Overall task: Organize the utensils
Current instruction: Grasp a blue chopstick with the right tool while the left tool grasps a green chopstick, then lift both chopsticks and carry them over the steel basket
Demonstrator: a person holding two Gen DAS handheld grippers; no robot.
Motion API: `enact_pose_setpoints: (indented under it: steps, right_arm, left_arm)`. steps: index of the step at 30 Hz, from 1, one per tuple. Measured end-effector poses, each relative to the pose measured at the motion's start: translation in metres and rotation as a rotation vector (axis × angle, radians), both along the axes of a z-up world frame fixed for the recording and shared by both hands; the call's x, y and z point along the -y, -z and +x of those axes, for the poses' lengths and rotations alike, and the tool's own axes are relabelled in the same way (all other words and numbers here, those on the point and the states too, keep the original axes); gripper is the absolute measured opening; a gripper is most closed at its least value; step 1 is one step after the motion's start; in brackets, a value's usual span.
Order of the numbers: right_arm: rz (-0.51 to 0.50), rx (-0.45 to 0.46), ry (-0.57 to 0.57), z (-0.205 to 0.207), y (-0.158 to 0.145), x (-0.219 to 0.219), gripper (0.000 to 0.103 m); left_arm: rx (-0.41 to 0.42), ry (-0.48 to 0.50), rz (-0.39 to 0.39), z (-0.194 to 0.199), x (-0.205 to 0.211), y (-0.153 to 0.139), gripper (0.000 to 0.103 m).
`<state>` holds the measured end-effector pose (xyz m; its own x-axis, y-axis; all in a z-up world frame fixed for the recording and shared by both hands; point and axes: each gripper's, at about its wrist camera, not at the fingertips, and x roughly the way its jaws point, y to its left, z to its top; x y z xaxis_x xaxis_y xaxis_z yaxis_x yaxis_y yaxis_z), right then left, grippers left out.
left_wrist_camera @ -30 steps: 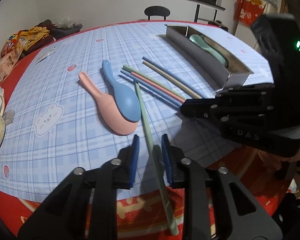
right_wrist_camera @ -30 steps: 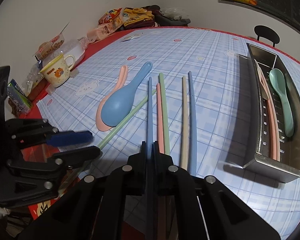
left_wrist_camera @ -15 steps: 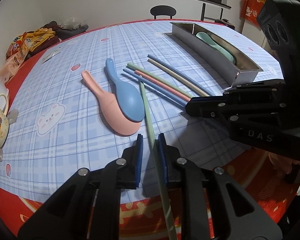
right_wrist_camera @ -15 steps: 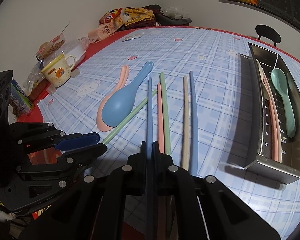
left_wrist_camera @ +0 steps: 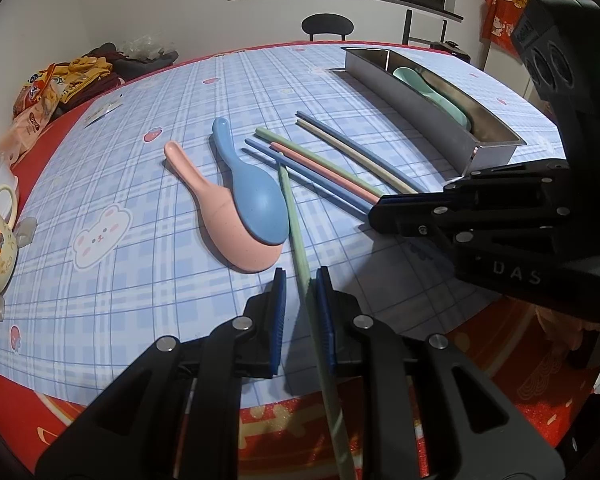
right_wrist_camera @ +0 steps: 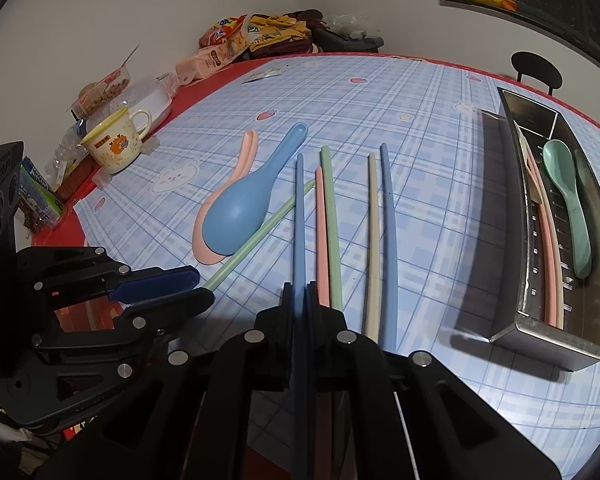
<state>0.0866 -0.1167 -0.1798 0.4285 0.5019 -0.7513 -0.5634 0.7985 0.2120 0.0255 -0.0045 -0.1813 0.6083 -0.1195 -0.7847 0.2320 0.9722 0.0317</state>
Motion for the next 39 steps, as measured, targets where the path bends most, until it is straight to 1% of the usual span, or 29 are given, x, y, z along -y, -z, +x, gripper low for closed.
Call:
enact_pose_setpoints:
  steps: [1, 3, 4, 7, 10, 17, 20, 23, 26, 31, 34, 36, 38, 39]
  right_arm:
    - [0.000, 0.001, 0.000, 0.000, 0.000, 0.000, 0.007]
    - [0.002, 0.001, 0.000, 0.000, 0.000, 0.001, 0.007]
    - [0.005, 0.000, -0.001, -0.001, 0.000, 0.001, 0.007]
    - [0.038, -0.011, -0.009, 0.000, -0.001, 0.005, 0.006]
    - [0.061, -0.009, 0.001, -0.001, -0.002, 0.010, 0.006]
    - [0.085, 0.014, 0.014, -0.003, -0.006, 0.014, 0.006]
    - [0.107, 0.020, 0.022, -0.004, -0.008, 0.019, 0.006]
    - [0.130, 0.025, 0.032, -0.004, -0.010, 0.024, 0.006]
    - [0.140, 0.031, 0.036, -0.004, -0.011, 0.025, 0.006]
    - [0.160, 0.043, 0.042, -0.005, -0.014, 0.029, 0.006]
    - [0.179, 0.040, 0.058, -0.004, -0.014, 0.034, 0.006]
    - [0.209, 0.040, 0.068, -0.004, -0.017, 0.039, 0.006]
    - [0.232, 0.038, 0.070, -0.003, -0.020, 0.043, 0.006]
    - [0.255, 0.039, 0.069, -0.003, -0.024, 0.046, 0.006]
  left_arm:
    - [0.000, 0.001, 0.001, 0.000, 0.000, 0.000, 0.019]
    - [0.002, -0.007, 0.000, 0.000, -0.001, 0.000, 0.015]
    - [0.002, -0.015, -0.003, 0.000, -0.003, 0.000, 0.011]
    - [-0.003, -0.022, -0.028, 0.001, -0.006, 0.000, 0.010]
    - [-0.001, -0.024, -0.030, 0.001, -0.006, 0.000, 0.010]
    - [0.009, -0.035, -0.059, -0.001, -0.012, -0.002, 0.010]
    - [0.032, -0.049, -0.105, -0.005, -0.020, -0.006, 0.010]
    - [0.072, -0.071, -0.180, -0.010, -0.033, -0.012, 0.010]
    - [0.091, -0.088, -0.231, -0.014, -0.042, -0.015, 0.010]
    - [0.134, -0.098, -0.278, -0.021, -0.050, -0.021, 0.010]
    - [0.138, -0.117, -0.314, -0.021, -0.057, -0.021, 0.010]
    - [0.125, -0.125, -0.316, -0.020, -0.058, -0.022, 0.010]
    - [0.116, -0.136, -0.321, -0.020, -0.059, -0.028, 0.010]
    - [0.124, -0.139, -0.346, -0.019, -0.061, -0.035, 0.010]
